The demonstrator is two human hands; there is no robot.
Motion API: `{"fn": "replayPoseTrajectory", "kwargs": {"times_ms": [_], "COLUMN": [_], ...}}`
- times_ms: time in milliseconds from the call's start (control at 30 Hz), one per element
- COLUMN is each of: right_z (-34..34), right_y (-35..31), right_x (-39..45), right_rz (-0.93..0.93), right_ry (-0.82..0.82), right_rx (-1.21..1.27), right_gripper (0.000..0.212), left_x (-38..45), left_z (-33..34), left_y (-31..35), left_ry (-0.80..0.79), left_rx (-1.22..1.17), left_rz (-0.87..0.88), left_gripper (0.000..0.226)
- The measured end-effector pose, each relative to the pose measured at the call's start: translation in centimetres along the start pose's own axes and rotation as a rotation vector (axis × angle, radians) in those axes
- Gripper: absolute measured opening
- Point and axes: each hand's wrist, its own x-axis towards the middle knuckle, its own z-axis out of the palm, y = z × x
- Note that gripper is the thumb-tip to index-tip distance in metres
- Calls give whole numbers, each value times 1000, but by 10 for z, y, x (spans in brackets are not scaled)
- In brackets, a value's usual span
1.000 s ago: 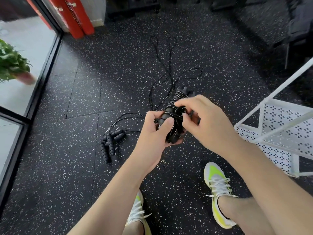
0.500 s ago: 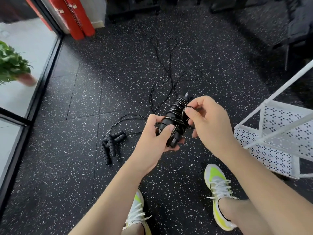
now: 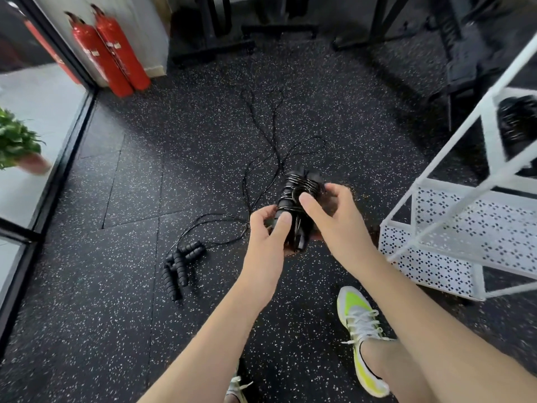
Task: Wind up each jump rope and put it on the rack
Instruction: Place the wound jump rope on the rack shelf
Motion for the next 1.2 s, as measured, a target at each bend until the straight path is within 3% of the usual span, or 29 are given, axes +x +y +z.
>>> {"fn": "replayPoseTrajectory", "kwargs": {"times_ms": [67, 233, 400, 633, 833, 1033, 1200], "right_z": [-9, -43, -90, -169, -248, -324, -378], "right_y": [1, 1, 1, 11, 51, 95, 132], "right_x": [-8, -23, -42, -76, -81, -81, -75], "right_rz": [66, 36, 33, 72, 161, 243, 325], "right_ry": [-3, 60, 97, 177, 274, 363, 441], "right_rx": [100, 9, -35, -92, -131, -137, -104], "right_gripper": [62, 70, 51, 27, 53, 60, 47], "left_x": [-10, -36, -60, -78, -94, -90, -64], "left_z": [12, 39, 73, 148, 231, 324, 387], "left_y": [2, 3, 8, -2, -27, -62, -104], "left_ry": [-35, -107, -119, -262, -367, -445, -466], "left_rx": [1, 225, 531, 825, 936, 1013, 1043], "left_rz": [34, 144, 245, 309, 290, 247, 124], "left_gripper": [29, 35, 31, 75, 66, 60, 55]}}
